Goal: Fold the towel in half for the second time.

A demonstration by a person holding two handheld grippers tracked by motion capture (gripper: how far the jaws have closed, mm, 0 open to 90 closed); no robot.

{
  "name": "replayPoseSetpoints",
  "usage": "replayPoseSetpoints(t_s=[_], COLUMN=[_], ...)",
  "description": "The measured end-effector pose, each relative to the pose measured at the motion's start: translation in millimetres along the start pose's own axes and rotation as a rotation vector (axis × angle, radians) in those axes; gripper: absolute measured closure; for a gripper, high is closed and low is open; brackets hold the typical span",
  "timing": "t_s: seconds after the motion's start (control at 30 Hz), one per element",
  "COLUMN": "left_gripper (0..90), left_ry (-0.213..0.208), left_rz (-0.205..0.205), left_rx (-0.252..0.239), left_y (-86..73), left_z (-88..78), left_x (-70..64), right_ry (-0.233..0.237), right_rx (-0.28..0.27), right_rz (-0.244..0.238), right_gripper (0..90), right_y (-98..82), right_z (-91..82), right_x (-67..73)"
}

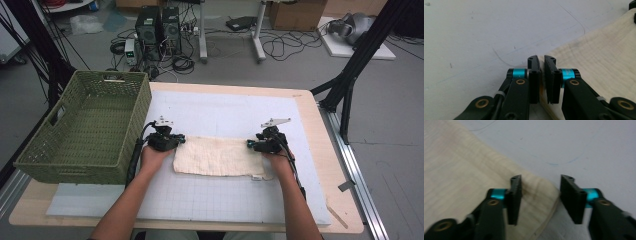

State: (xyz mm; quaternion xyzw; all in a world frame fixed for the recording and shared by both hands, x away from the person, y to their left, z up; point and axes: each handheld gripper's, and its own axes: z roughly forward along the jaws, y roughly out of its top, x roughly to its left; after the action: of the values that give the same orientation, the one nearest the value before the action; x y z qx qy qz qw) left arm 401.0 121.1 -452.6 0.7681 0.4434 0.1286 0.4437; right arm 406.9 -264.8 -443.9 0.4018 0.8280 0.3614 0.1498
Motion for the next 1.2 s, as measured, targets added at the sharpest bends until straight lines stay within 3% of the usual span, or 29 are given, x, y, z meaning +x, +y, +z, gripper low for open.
replayPoseSetpoints(t_s=[0.07, 0.13, 0.2, 0.33, 0.4, 0.53, 0.83, 1.07, 1.2], left_gripper=[83.3, 83.7, 83.9, 83.9, 83.8, 83.7, 83.3, 83.1, 83.0], left_ry=[-0.002, -0.006, -0.009, -0.003, -0.022, -0.033, -0.075, -0.082, -0.094], left_rz=[-0.008, -0.012, -0.025, 0.008, -0.008, 0.042, 0.084, 0.101, 0.121], left_rx=[-0.009, -0.024, -0.05, -0.126, -0.163, -0.17, -0.206, -0.194, -0.164], left_y=[-0.3, -0.6, -0.7, 4.2, 6.4, 4.9, -6.2, -14.7, -22.2], left_z=[-0.6, -2.6, -5.6, -14.9, -19.9, -26.9, -46.6, -55.2, -56.4], left_x=[0.1, 1.3, 2.8, 0.7, 0.1, -5.2, -16.7, -21.4, -25.5], right_ry=[0.029, 0.034, 0.019, -0.006, 0.006, 0.019, 0.047, 0.06, 0.071], right_rx=[0.004, 0.009, 0.001, -0.055, -0.056, -0.103, -0.19, -0.198, -0.201], right_rz=[-0.027, -0.057, -0.064, -0.087, -0.089, -0.077, -0.123, -0.195, -0.219], right_gripper=[76.9, 81.8, 82.8, 83.1, 83.0, 83.0, 82.8, 82.8, 82.8], right_y=[0.6, 1.5, 2.1, 4.7, 4.6, -0.6, -11.9, -17.0, -27.5], right_z=[-0.7, -1.4, -3.1, -9.0, -11.0, -18.1, -41.4, -54.1, -59.1], right_x=[1.6, 3.2, 3.6, 5.0, 4.9, 5.3, 14.0, 27.2, 34.1])
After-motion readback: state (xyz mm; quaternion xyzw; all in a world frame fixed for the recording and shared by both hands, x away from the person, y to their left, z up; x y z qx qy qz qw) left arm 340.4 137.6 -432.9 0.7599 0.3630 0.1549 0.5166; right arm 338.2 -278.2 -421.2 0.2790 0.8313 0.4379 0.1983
